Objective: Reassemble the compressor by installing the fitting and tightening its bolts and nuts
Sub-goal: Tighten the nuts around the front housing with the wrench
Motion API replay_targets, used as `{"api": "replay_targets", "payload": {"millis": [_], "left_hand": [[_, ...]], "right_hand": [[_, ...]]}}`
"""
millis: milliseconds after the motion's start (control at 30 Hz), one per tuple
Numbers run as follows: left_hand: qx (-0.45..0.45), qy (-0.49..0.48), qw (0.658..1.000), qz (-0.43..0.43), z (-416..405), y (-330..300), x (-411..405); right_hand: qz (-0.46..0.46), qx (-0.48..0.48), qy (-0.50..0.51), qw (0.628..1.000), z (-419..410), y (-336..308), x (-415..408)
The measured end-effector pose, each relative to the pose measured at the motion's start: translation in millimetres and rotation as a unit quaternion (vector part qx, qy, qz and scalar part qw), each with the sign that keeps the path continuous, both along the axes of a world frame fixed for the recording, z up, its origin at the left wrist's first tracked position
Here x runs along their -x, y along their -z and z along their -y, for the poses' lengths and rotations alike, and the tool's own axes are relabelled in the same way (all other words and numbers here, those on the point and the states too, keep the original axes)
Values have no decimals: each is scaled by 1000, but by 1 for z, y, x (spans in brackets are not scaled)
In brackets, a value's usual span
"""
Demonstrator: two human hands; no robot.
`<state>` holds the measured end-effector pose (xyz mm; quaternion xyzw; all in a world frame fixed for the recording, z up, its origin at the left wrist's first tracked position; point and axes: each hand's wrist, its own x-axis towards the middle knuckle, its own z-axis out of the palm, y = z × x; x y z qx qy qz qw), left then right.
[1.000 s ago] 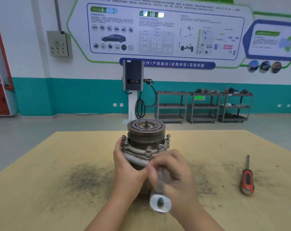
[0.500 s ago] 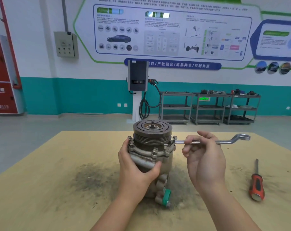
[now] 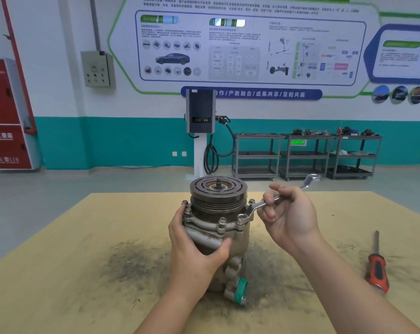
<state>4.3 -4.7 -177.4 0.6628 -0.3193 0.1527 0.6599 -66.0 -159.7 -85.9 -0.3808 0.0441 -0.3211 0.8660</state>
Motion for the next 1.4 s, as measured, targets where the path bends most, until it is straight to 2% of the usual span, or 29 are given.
{"api": "replay_targets", "payload": {"millis": [167,300,433,467,567,633,733,867,1133,1400], "left_hand": [[1,1,1000,-3,1,0,-1],[4,-1,1000,-4,1,0,-1],[5,-2,1000,-9,1,0,0],[6,1,1000,-8,1,0,-1],[3,7,1000,-8,1,0,-1],[3,7,1000,-8,1,1,-1],[2,3,1000,-5,1,1,-2],[6,4,1000,-4,0,1,-2],[-2,-19,1000,-6,0,2,-1],[-20,-43,999,-24,2,1,1]], "right_hand": [[-22,13,-29,999,2,-1,-8],[-10,-38,-24,999,8,13,-6],[-101,102,63,988,-4,37,-2],[-94,86,57,990,-7,41,-1],[-13,-43,36,998,-7,35,6],[29,-82,28,996,-3,23,8],[45,-69,32,996,-3,11,4],[16,-21,46,999,-6,7,-1],[-30,21,11,999,-2,4,-14],[71,-55,103,991,-21,33,10]]}}
